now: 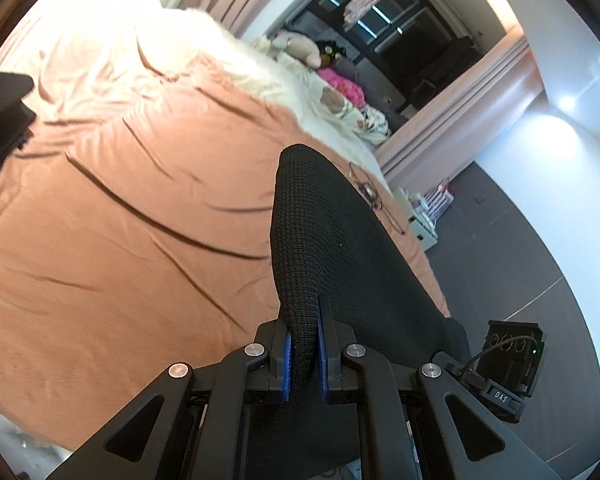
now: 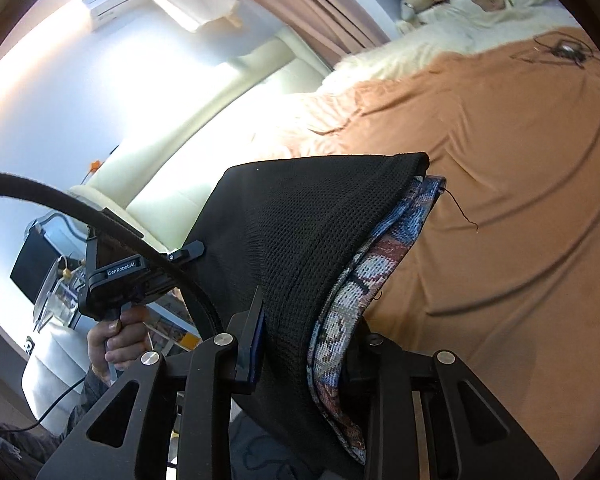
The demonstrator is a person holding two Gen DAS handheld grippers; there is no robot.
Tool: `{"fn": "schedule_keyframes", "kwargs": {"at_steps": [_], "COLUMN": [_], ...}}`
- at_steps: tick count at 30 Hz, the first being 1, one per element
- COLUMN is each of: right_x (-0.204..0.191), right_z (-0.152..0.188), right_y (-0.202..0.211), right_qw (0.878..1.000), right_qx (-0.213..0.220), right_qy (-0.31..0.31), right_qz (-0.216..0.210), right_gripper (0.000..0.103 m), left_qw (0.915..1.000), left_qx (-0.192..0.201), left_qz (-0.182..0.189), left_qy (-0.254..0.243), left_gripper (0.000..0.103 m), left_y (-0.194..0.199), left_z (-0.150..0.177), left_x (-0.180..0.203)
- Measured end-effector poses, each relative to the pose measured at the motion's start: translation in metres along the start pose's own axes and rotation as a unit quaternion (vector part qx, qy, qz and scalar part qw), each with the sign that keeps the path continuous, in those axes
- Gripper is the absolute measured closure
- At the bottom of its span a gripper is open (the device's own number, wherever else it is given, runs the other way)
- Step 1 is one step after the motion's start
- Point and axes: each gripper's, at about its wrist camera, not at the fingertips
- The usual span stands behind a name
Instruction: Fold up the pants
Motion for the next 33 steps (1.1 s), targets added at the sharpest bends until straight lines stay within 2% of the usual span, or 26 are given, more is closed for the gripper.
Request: {"fn": "schedule_keyframes", "kwargs": {"at_steps": [11, 23, 33], "right_x": [-0.030, -0.065, -0.097], "right_z": [-0.020, -0.053, -0.078], "right_y": [-0.036, -0.083, -0.133], "right_qw": [0.999, 0.994, 0.988], "right_qx": [0.005, -0.012, -0.034], "right_qy": [0.052, 0.102, 0.145], "right_qz": [-0.013, -0.030, -0.041], "right_gripper": [0.078, 0.078, 0.078], "left_qw": [0.9977, 0.9915, 0.9834], "left_qx": [0.066, 0.123, 0.165], "left_qz": [-0.013, -0.034, -0.059], "left_qy": [0.006, 0.023, 0.047], "left_gripper": [0.093, 0.093, 0.093], "left_y": [0.077, 0.152, 0.214], "left_z": [0.005, -0.003, -0.004], "left_x": [-0.018, -0.056, -0.103]}}
Point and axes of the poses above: each gripper's, at about its wrist camera, not at the fingertips, and y roughly against the way its jaws point, x to its right, z to its underside, and after that the axes turned 15 degrees about -x, right-handed
